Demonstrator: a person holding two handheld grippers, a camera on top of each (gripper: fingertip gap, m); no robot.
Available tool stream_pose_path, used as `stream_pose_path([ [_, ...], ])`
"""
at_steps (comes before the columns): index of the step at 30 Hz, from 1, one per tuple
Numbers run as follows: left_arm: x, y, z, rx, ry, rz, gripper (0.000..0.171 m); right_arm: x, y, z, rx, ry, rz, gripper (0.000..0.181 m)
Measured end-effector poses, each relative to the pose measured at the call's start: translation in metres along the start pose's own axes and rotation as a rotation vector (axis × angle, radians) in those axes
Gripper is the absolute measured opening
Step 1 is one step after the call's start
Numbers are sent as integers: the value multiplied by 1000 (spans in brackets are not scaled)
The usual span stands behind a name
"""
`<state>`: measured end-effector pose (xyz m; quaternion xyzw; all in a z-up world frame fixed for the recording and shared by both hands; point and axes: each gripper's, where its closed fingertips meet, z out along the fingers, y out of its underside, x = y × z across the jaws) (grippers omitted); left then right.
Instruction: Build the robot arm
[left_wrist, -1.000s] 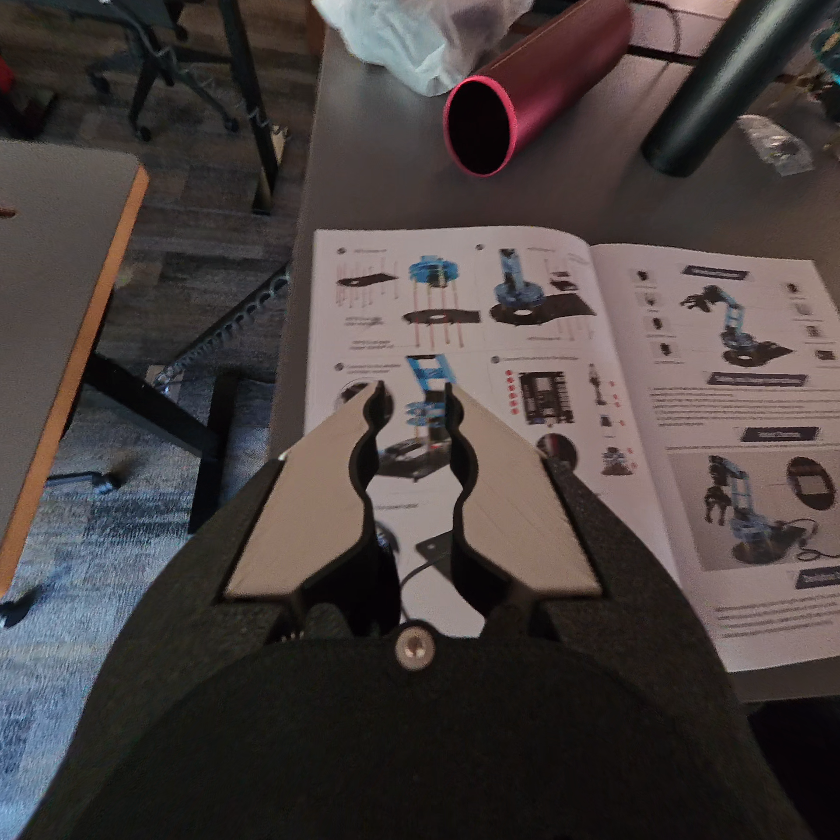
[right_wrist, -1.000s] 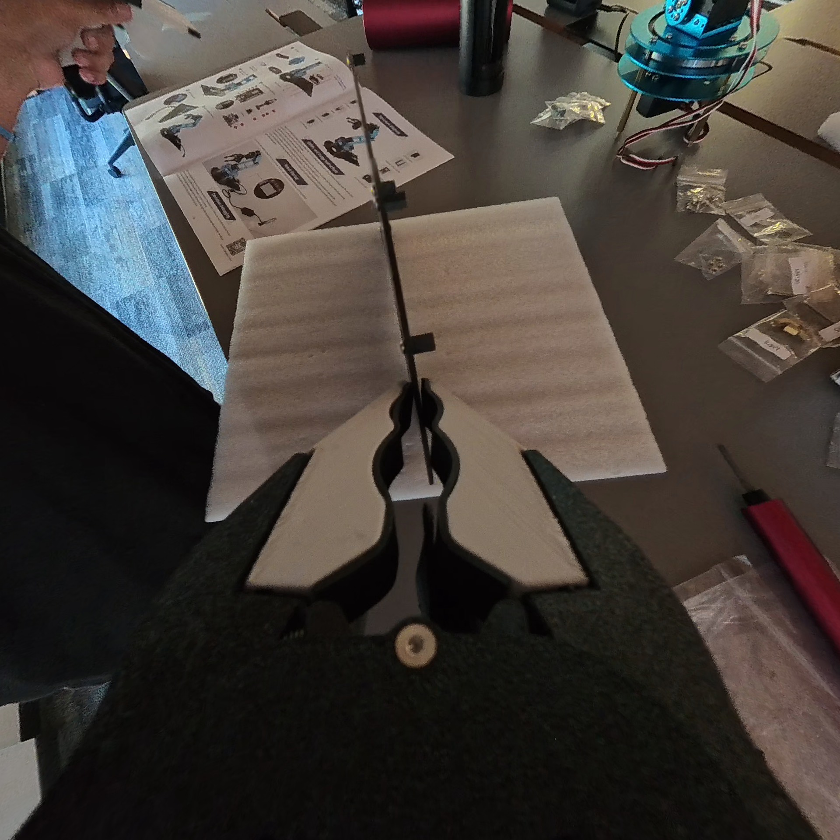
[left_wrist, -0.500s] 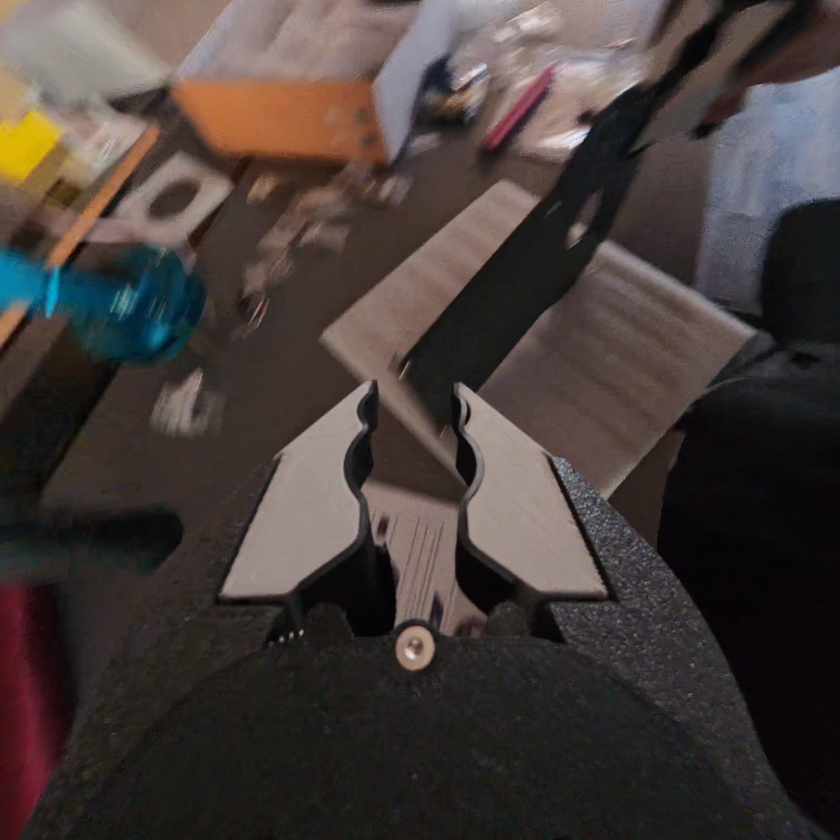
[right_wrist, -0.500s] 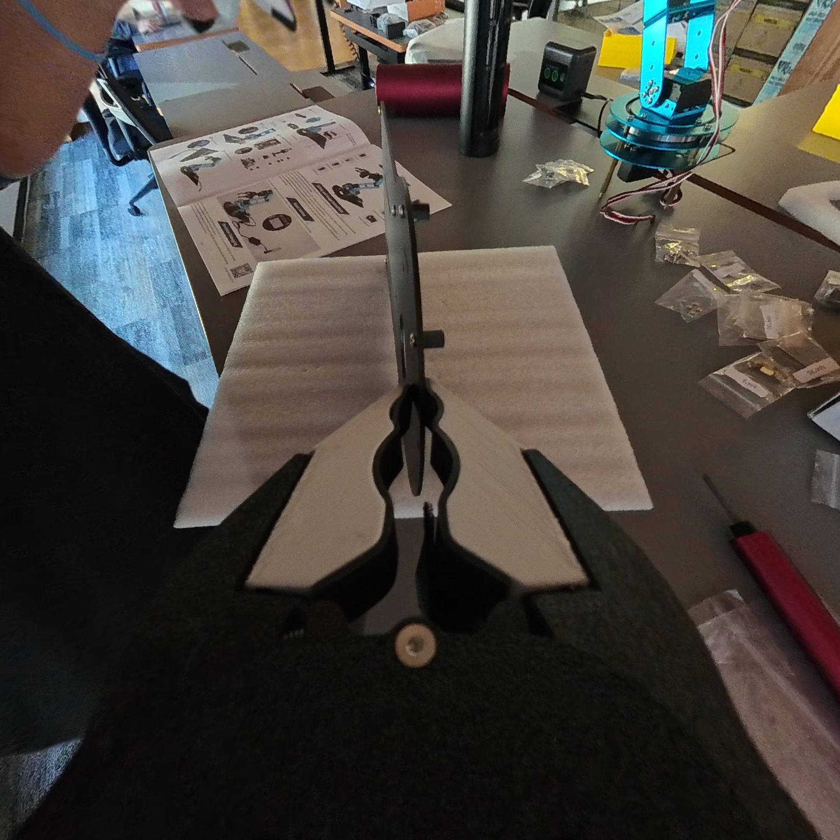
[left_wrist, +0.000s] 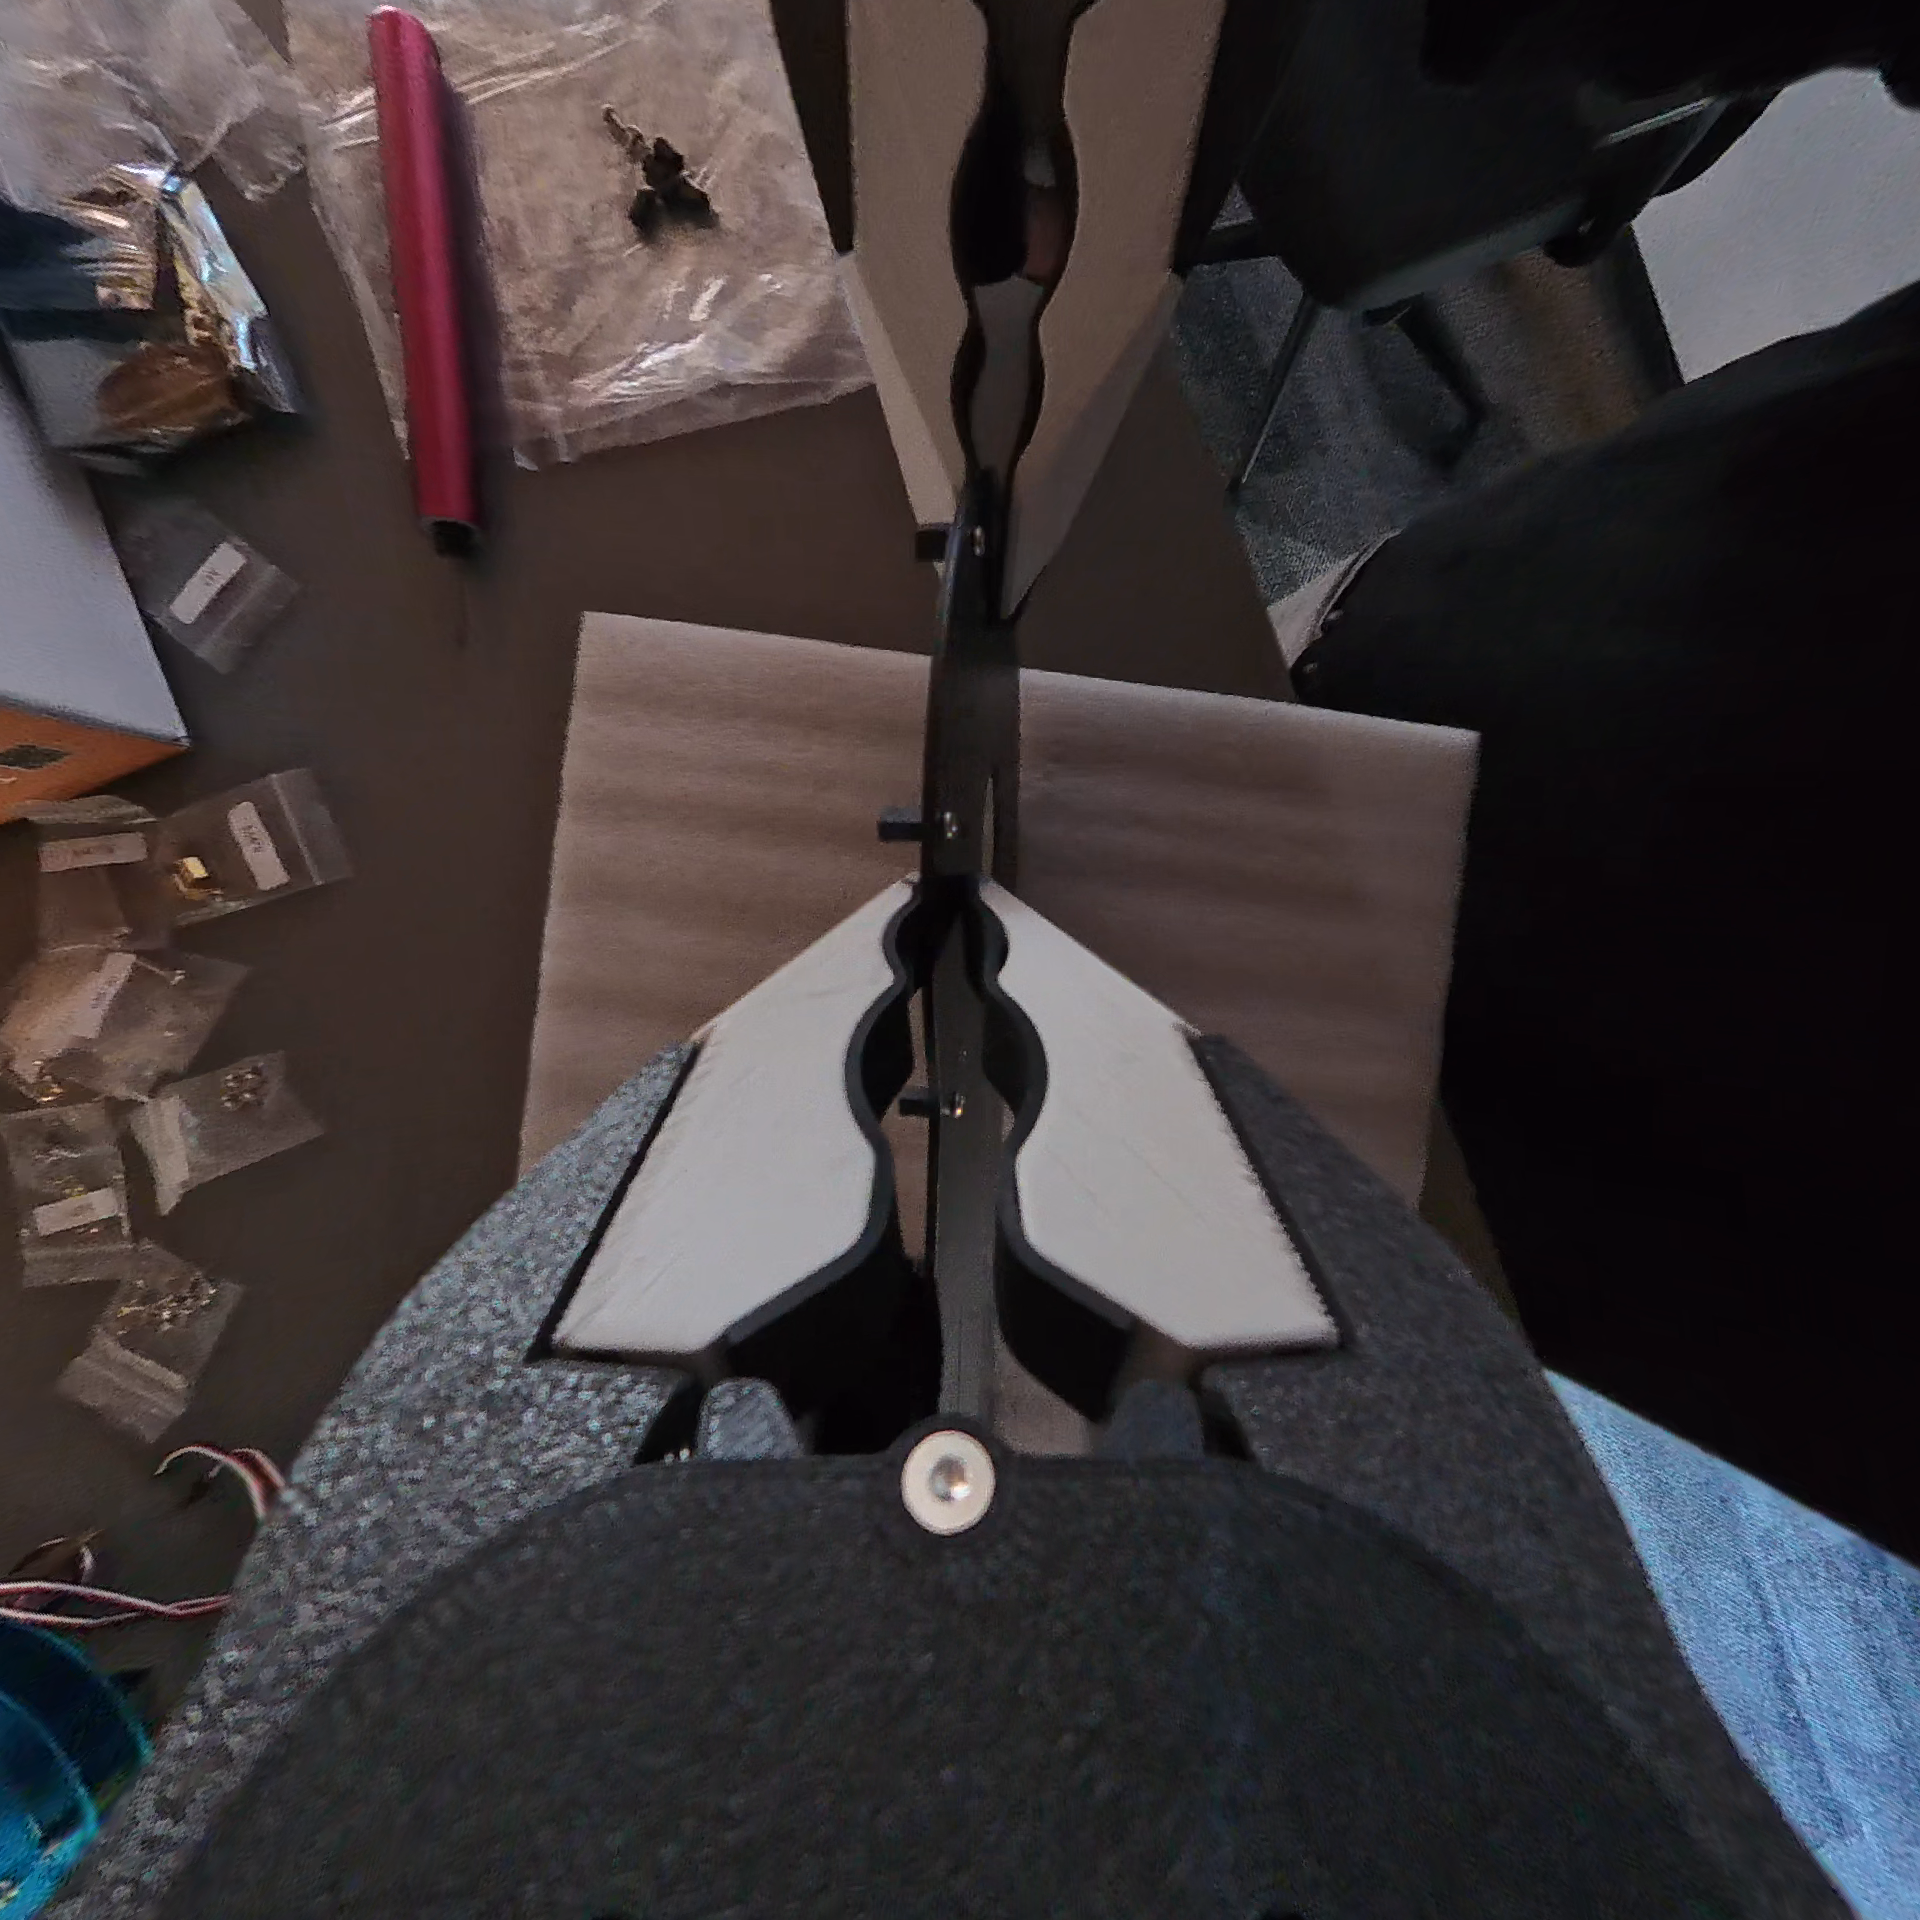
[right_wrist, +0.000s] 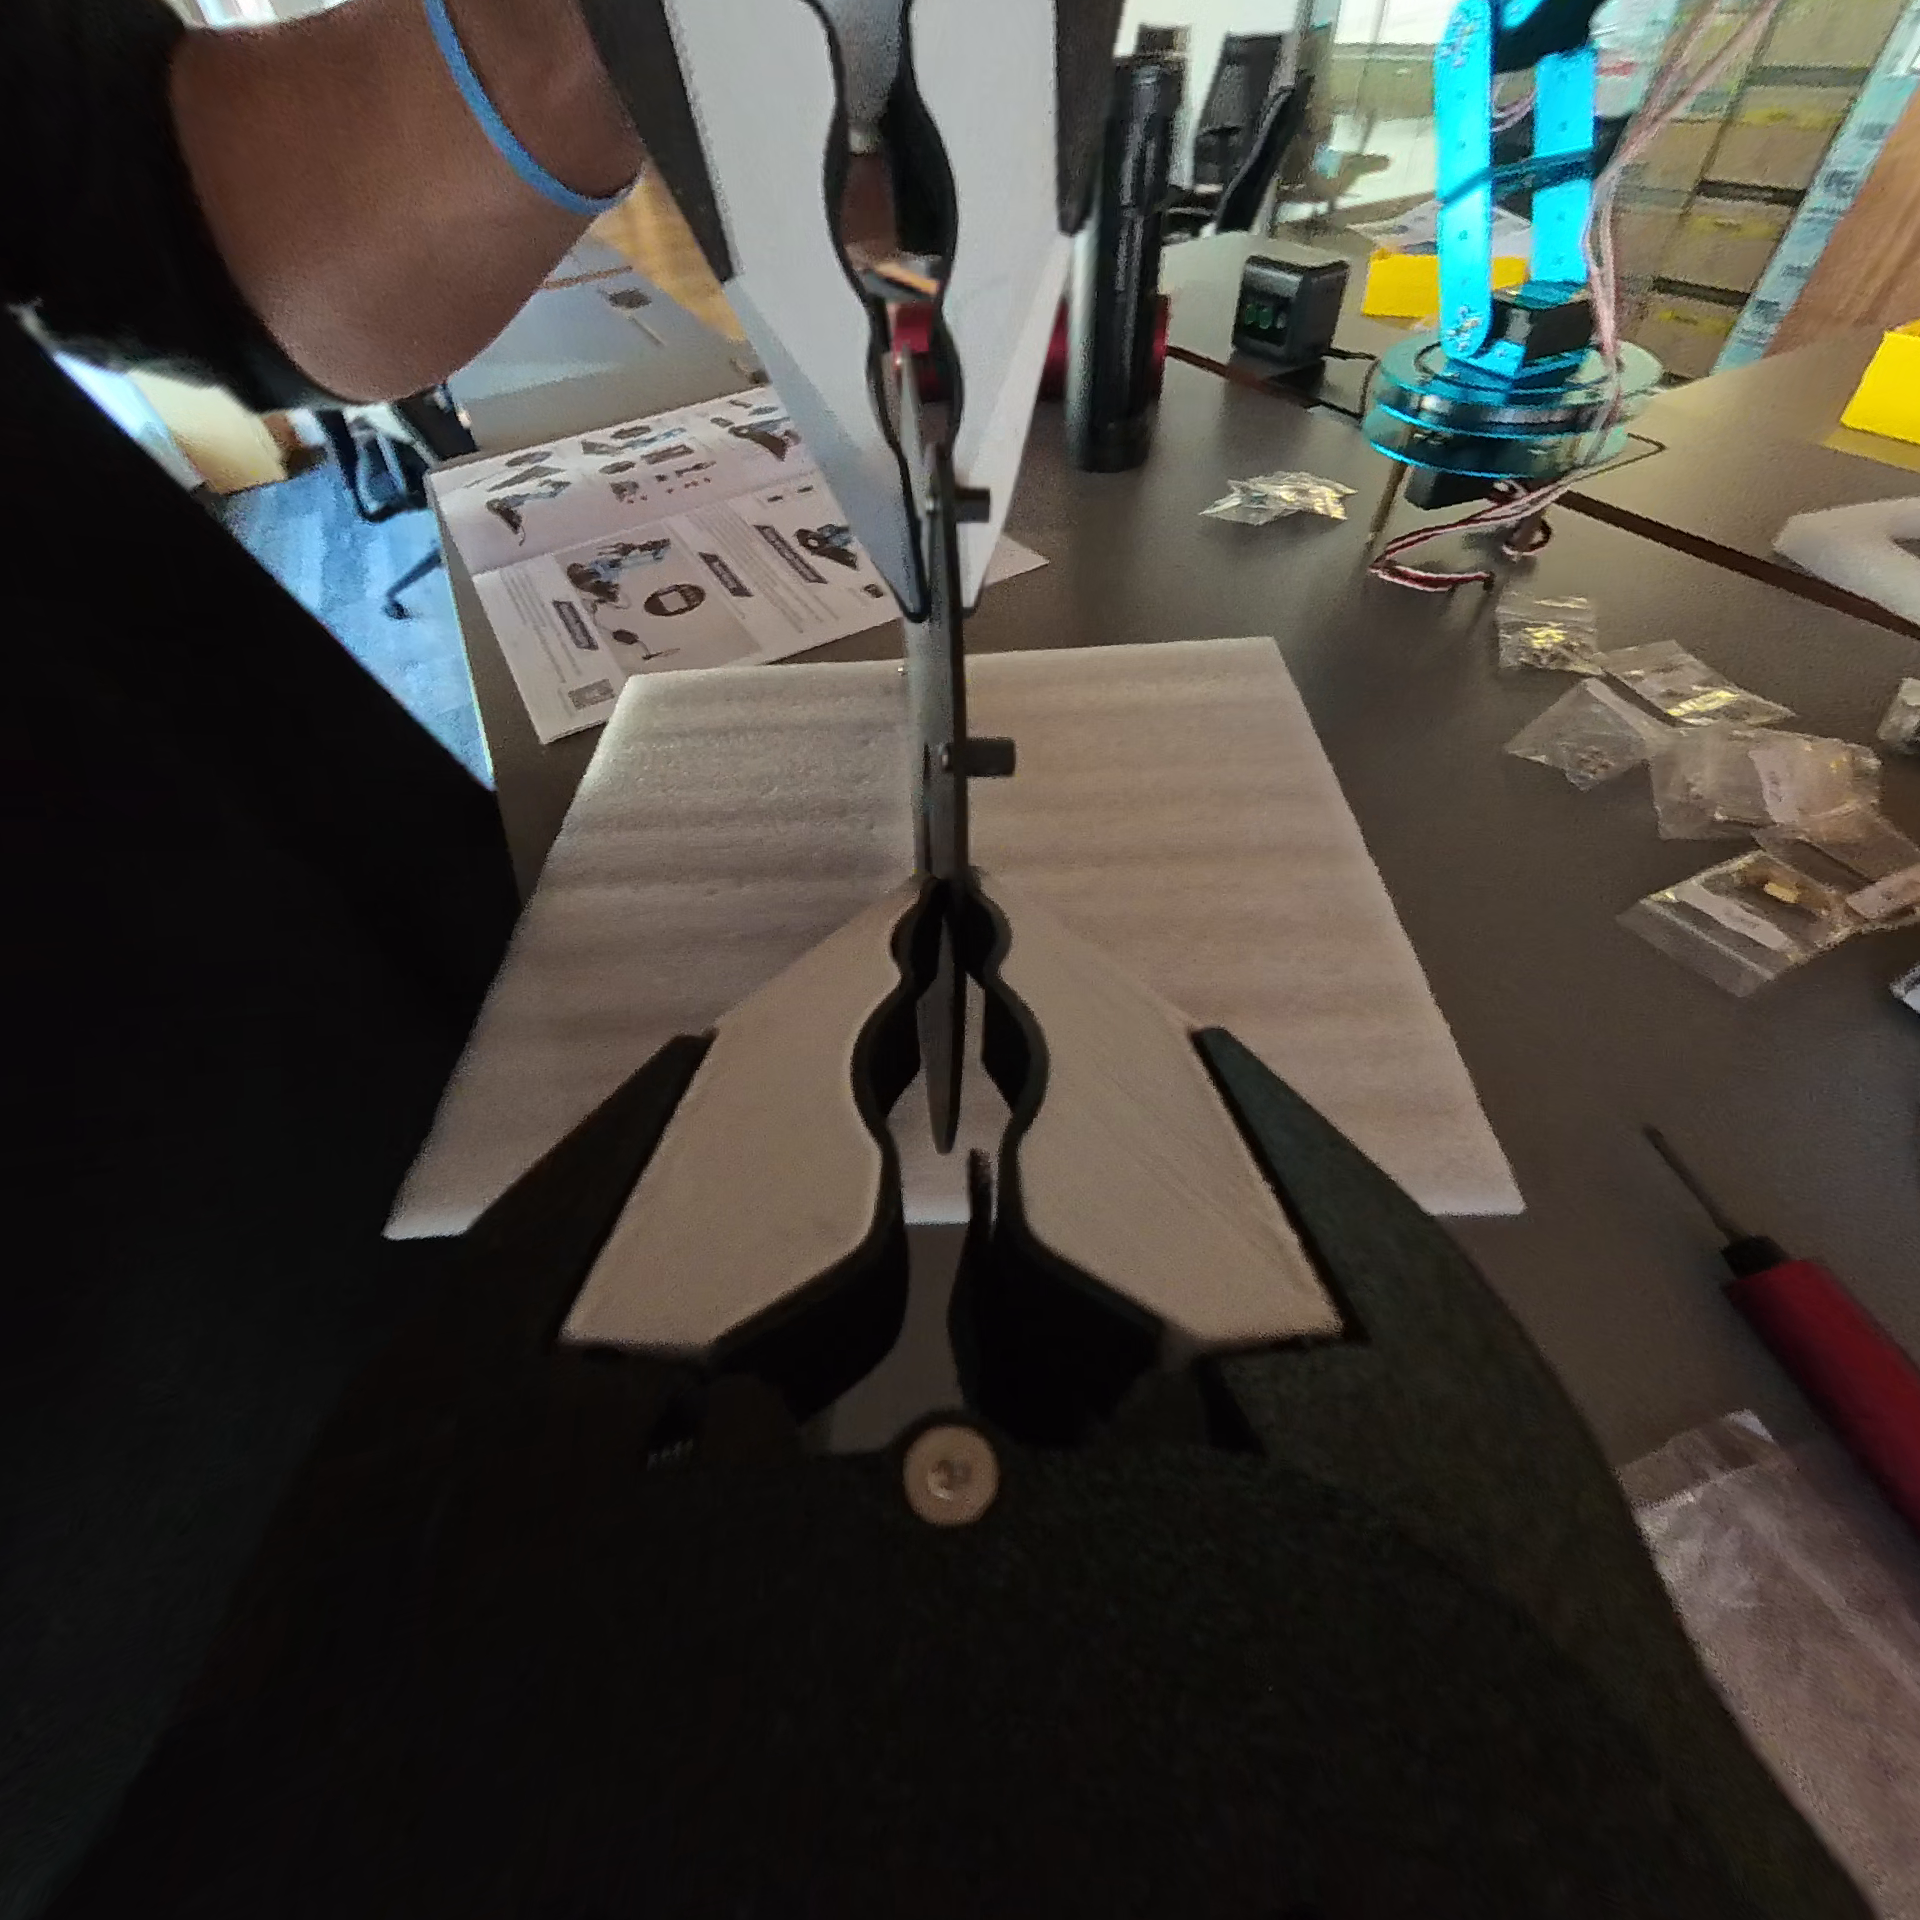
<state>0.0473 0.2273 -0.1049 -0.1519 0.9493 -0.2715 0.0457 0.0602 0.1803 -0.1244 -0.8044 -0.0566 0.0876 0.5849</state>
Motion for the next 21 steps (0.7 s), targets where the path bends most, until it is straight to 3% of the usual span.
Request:
stream_pose_path([
  [3, -2, 1, 0, -6, 36, -3, 4, 1, 4, -14, 22, 52, 61, 21],
  [7, -3, 1, 1, -8, 46, 2, 4, 1, 7, -57, 116, 286, 80, 23],
  [10, -4, 1, 1, 0, 51, -3, 4, -1, 14, -68, 184, 422, 135, 21],
  [16, -8, 2, 3, -22, 44, 17, 7, 1, 41, -25, 104, 343, 210, 32],
  [21, -4, 8, 13, -70, 77, 46, 6, 4, 45, -2, 61, 214, 263, 24],
])
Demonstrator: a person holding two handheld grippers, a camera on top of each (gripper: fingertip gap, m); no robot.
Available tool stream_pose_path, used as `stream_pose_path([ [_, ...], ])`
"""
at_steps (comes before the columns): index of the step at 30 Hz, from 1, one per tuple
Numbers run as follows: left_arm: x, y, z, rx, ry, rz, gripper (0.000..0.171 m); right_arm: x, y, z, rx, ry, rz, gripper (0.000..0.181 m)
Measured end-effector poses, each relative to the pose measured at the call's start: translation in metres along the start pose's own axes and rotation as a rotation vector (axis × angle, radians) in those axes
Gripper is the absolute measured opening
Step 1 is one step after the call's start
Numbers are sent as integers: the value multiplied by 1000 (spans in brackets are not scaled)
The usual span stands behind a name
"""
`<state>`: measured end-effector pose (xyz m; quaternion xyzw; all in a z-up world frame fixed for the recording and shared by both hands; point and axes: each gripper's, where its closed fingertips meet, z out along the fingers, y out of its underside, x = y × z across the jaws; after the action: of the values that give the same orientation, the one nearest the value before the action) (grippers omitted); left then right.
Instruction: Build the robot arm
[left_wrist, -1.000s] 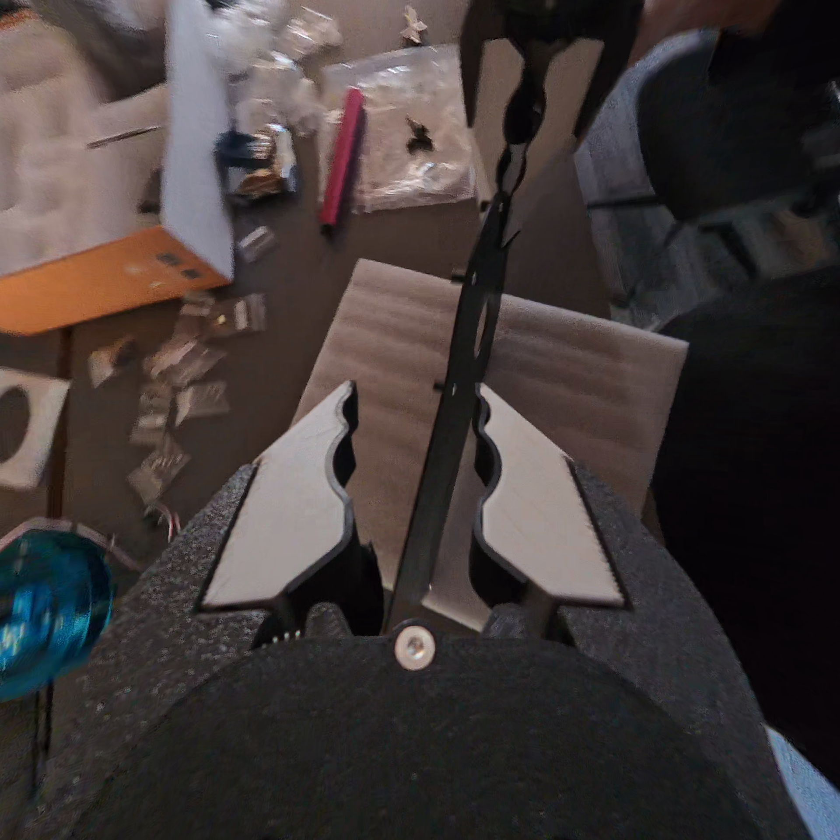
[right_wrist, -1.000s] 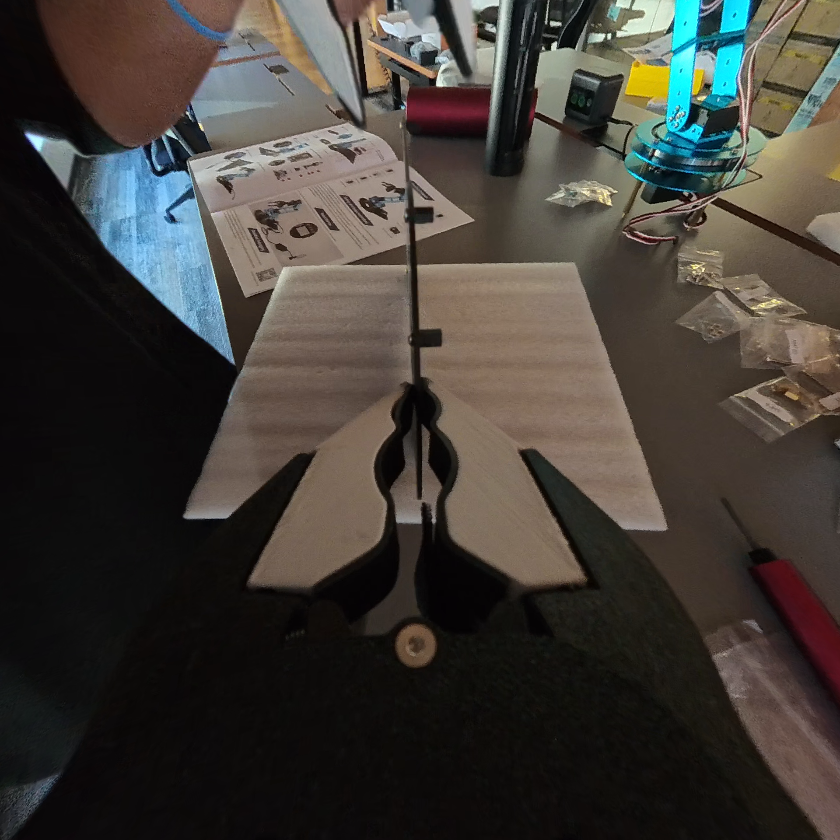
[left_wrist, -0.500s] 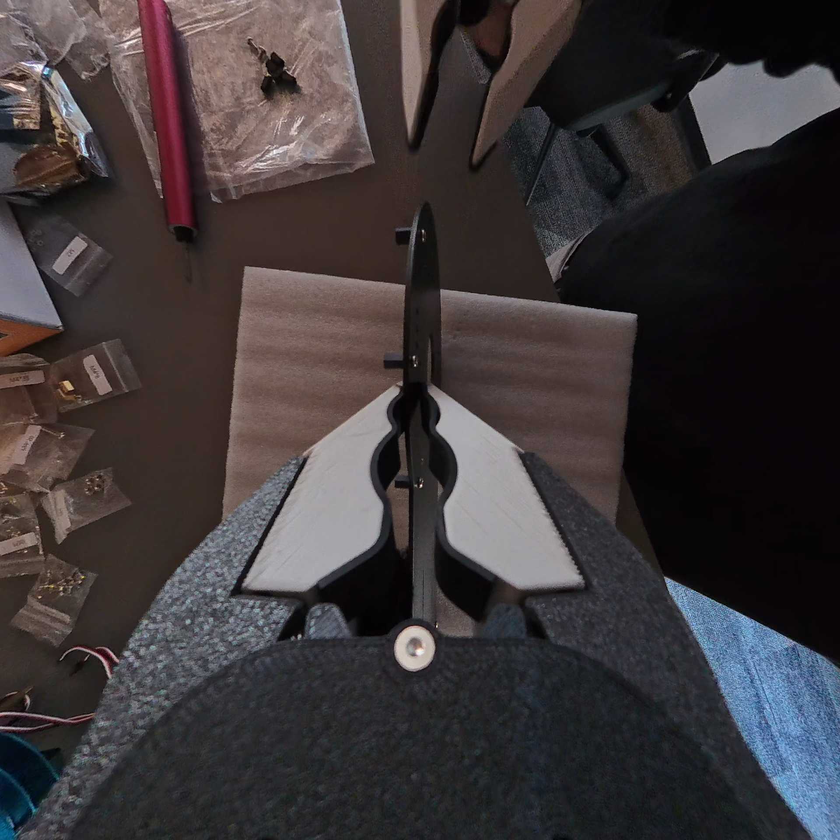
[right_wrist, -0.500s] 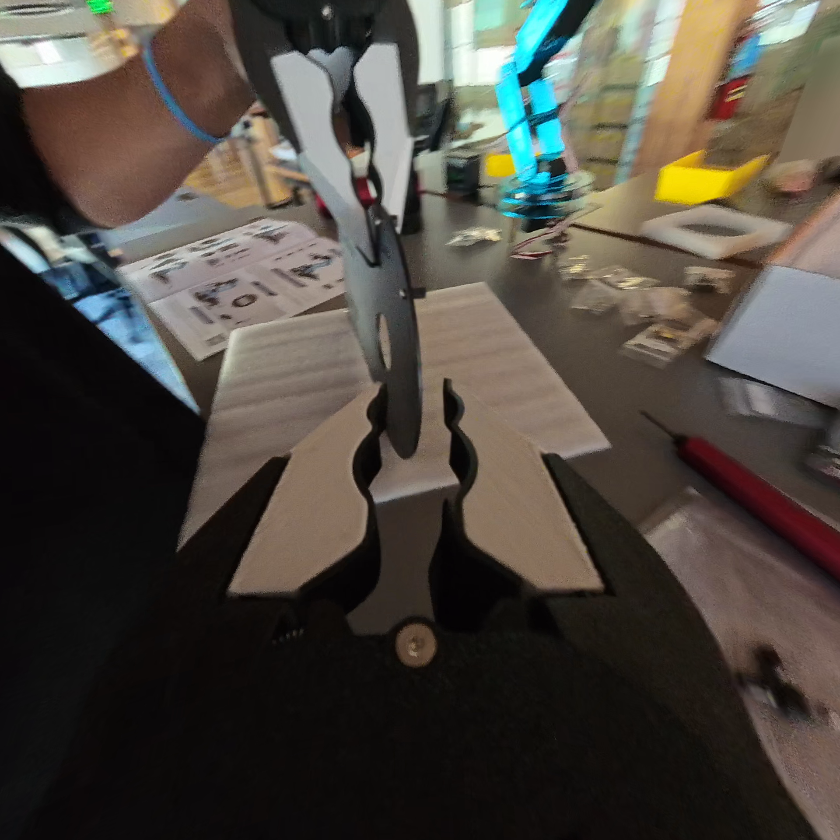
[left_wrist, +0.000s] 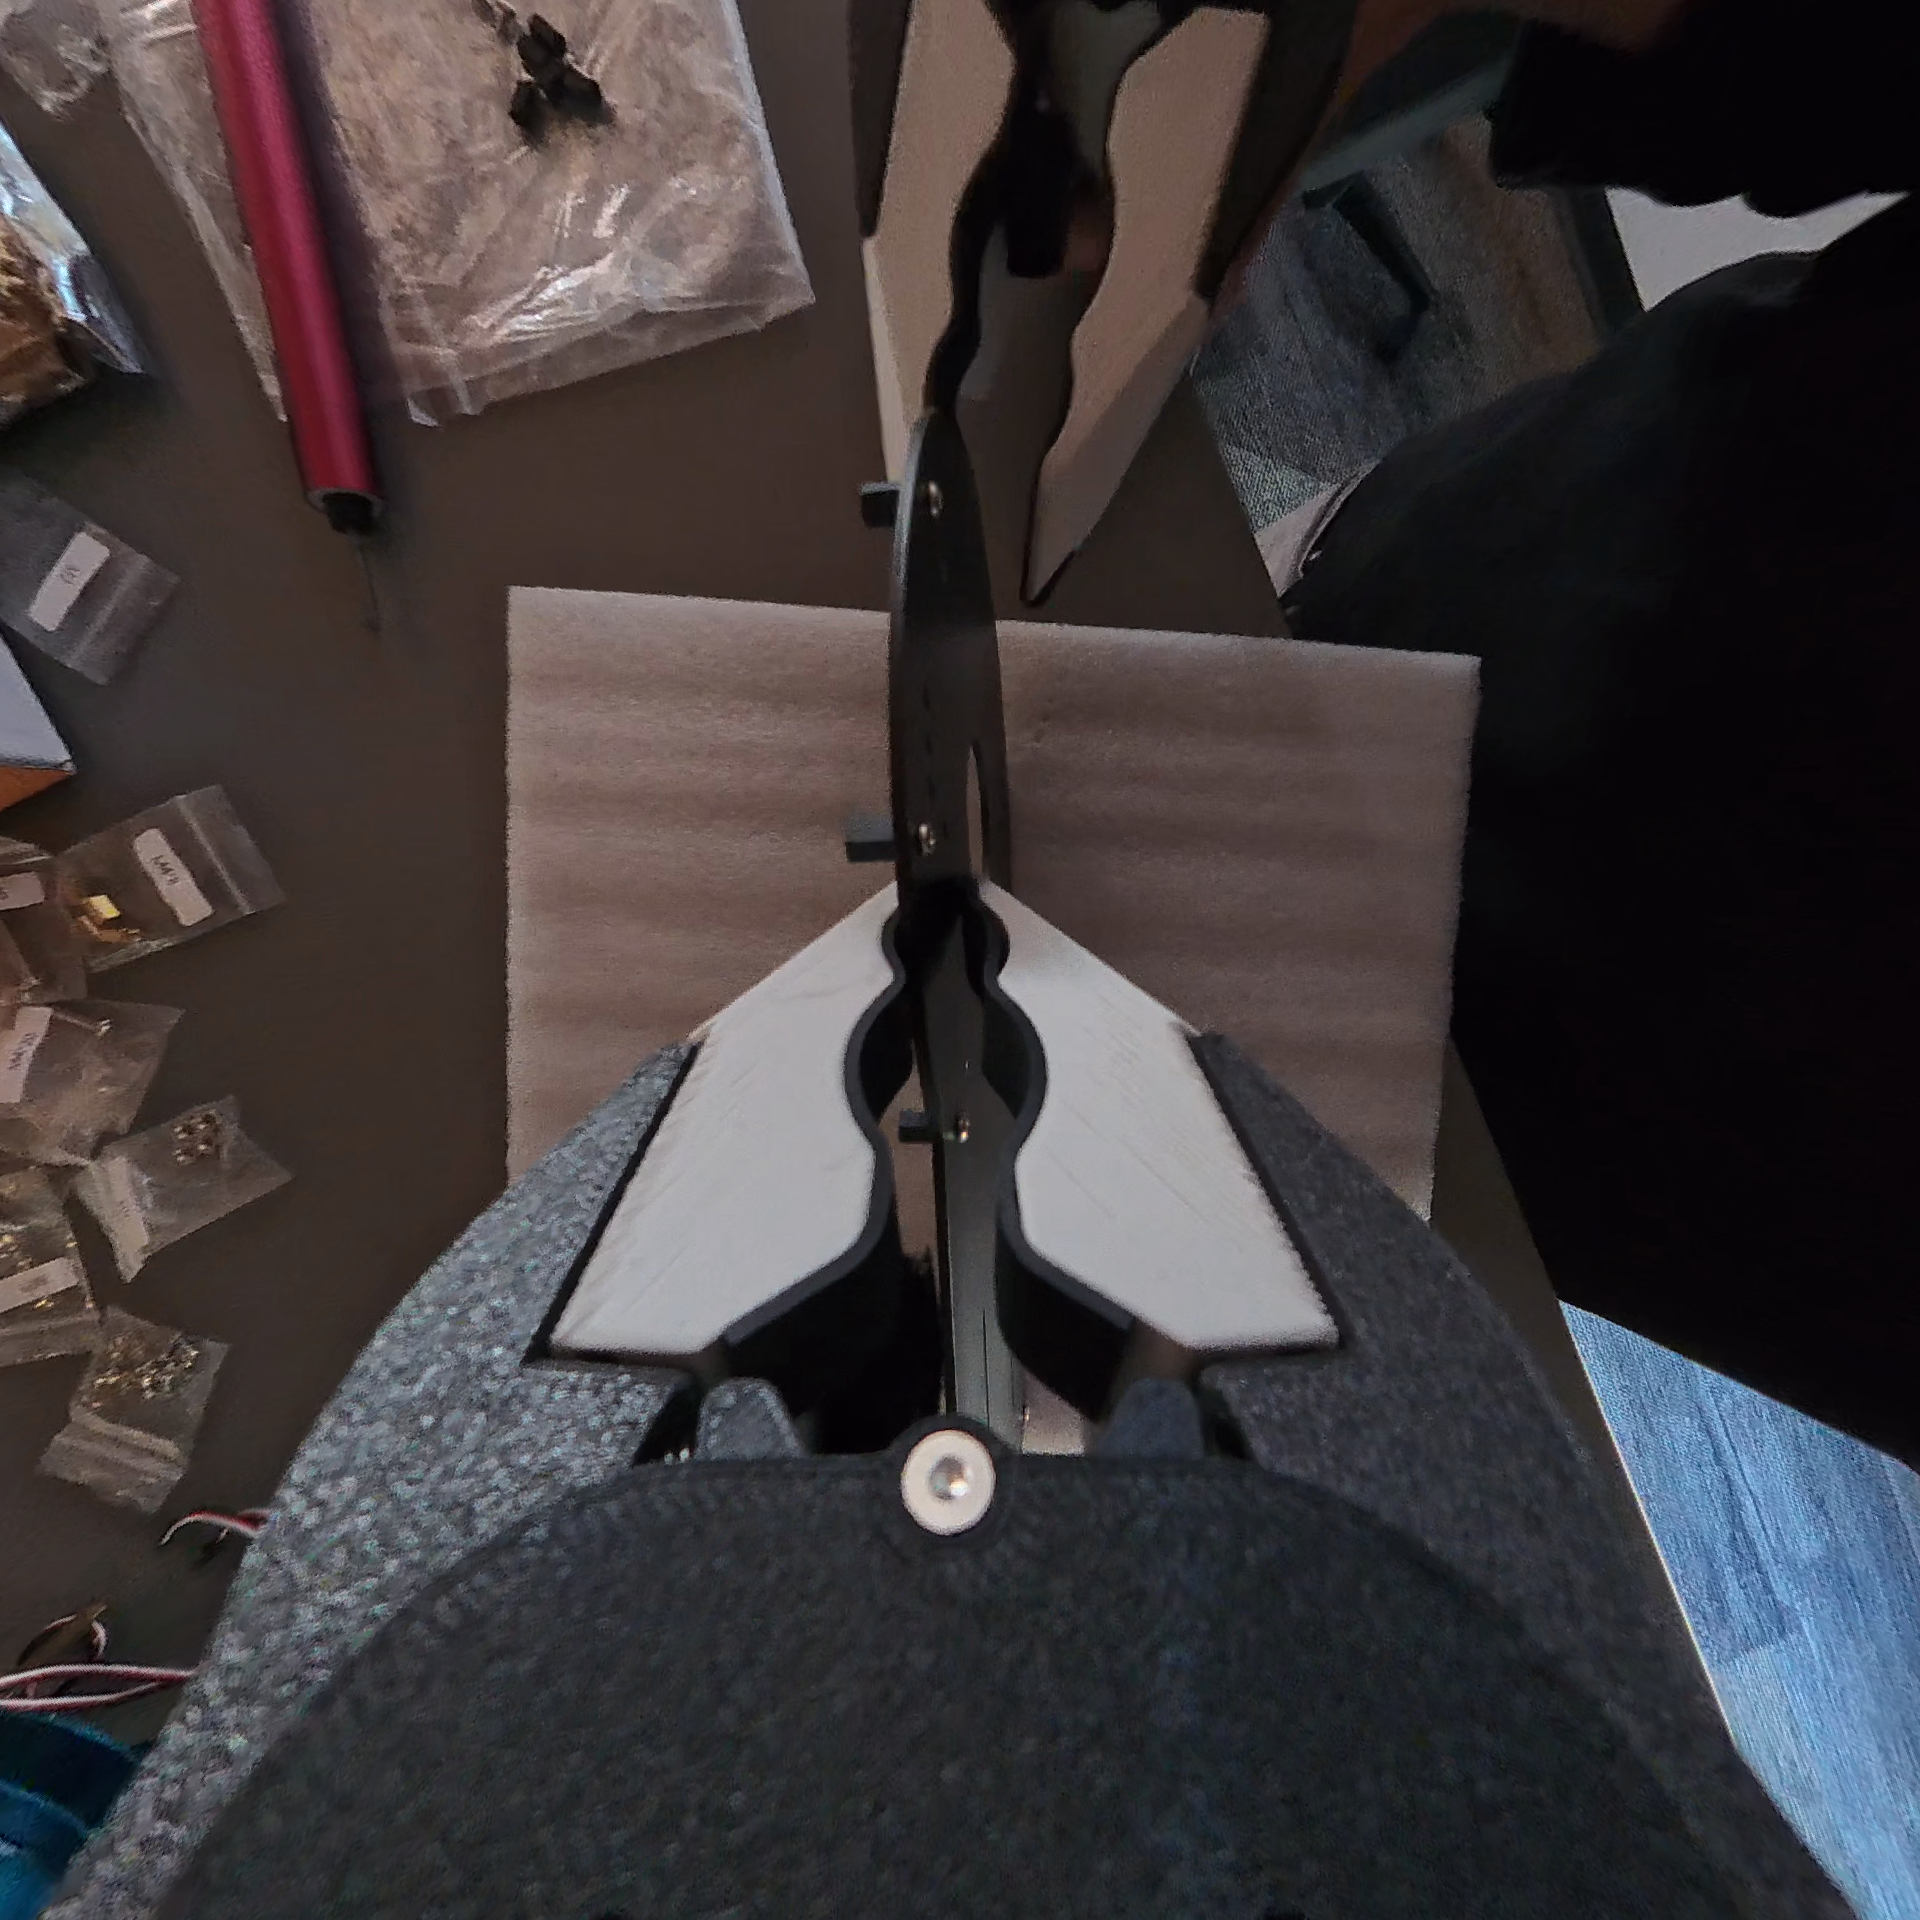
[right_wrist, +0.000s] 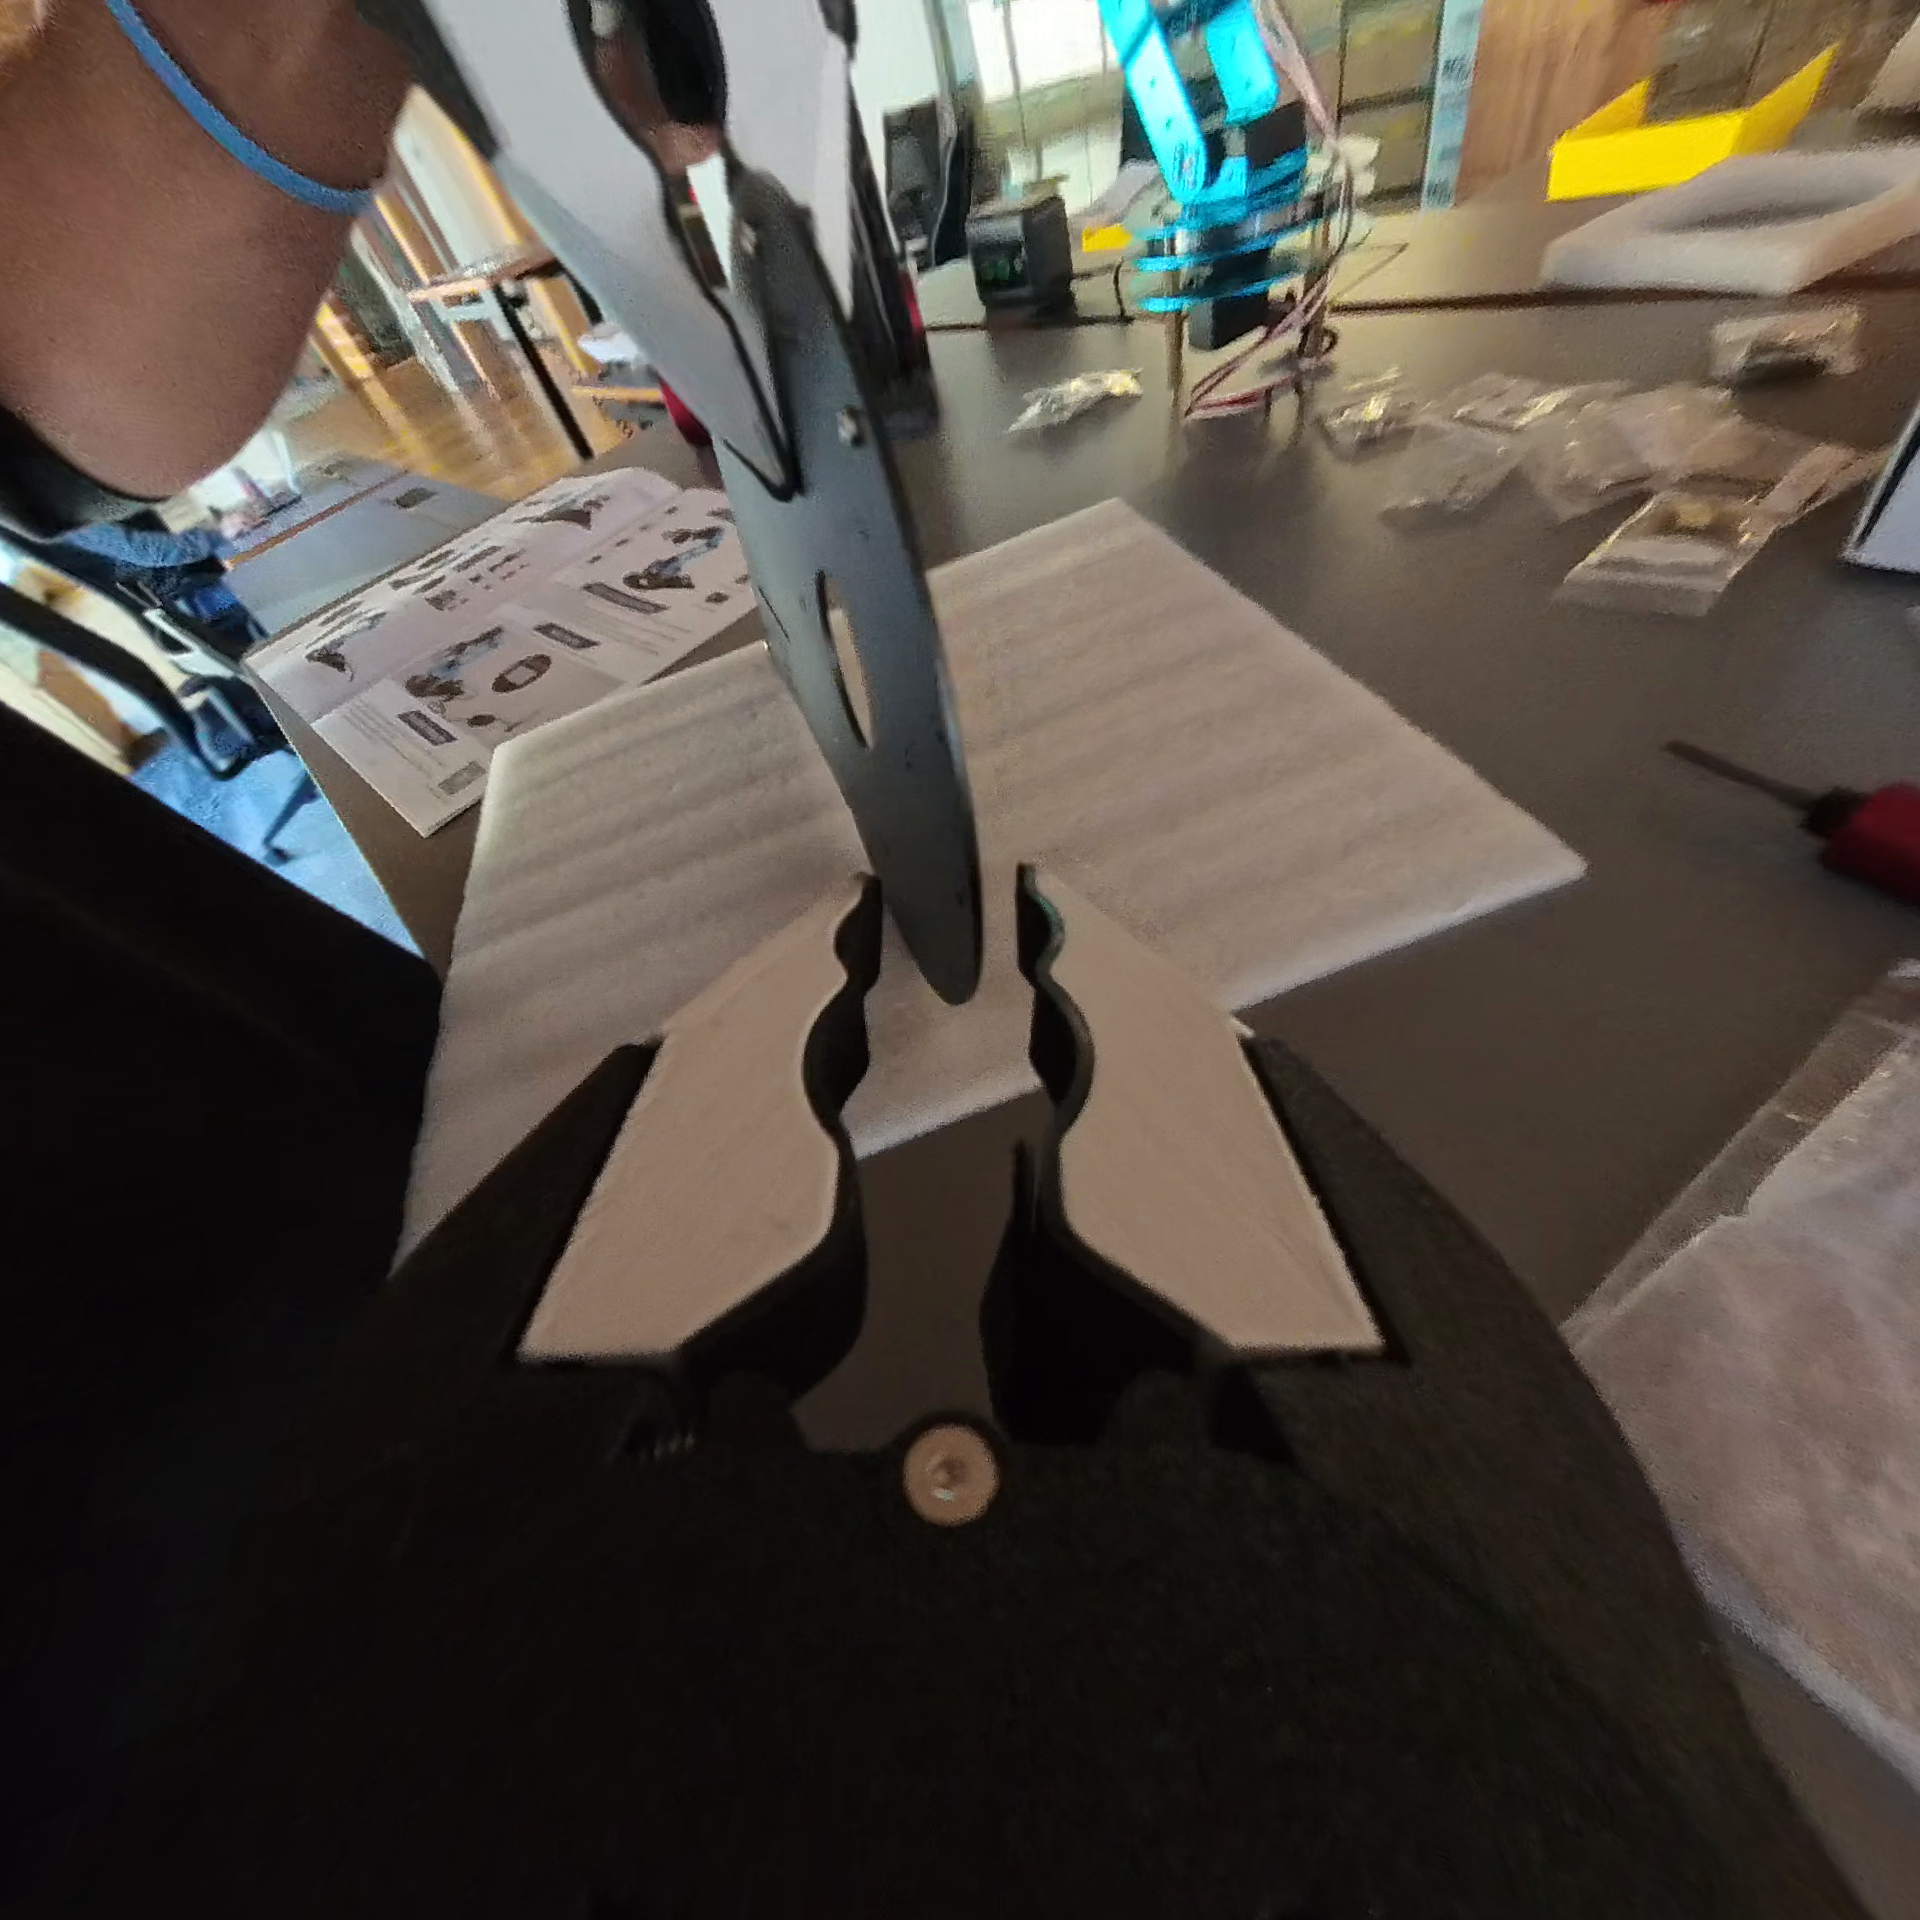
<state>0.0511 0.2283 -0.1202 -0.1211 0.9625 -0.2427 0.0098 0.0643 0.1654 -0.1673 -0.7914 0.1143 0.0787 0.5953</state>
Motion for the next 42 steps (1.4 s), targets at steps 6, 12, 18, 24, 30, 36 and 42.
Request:
stream_pose_path([
  [6, -4, 1, 2, -16, -19, -12, 7, -1, -8, 0, 13, -59, 44, 14],
  [12, 0, -1, 1, 4, -52, -27, 7, -1, -24, -11, 99, -15, 2, 6],
  [18, 4, 1, -9, 87, -115, -57, 11, -5, -22, -13, 92, -28, -49, 3],
  [24, 2, 25, -59, 223, -268, -159, 26, -2, -23, -12, 77, -27, -49, 3],
  [30, 11, 52, -116, 576, -530, -402, 37, -3, -22, -12, 85, -31, -76, 3],
  [36, 33, 51, -81, 664, -674, -500, 39, -6, -21, -13, 85, -51, -80, 2],
  [42, 26, 83, -61, 567, -897, -743, 36, -12, -19, -15, 83, -74, -115, 1],
])
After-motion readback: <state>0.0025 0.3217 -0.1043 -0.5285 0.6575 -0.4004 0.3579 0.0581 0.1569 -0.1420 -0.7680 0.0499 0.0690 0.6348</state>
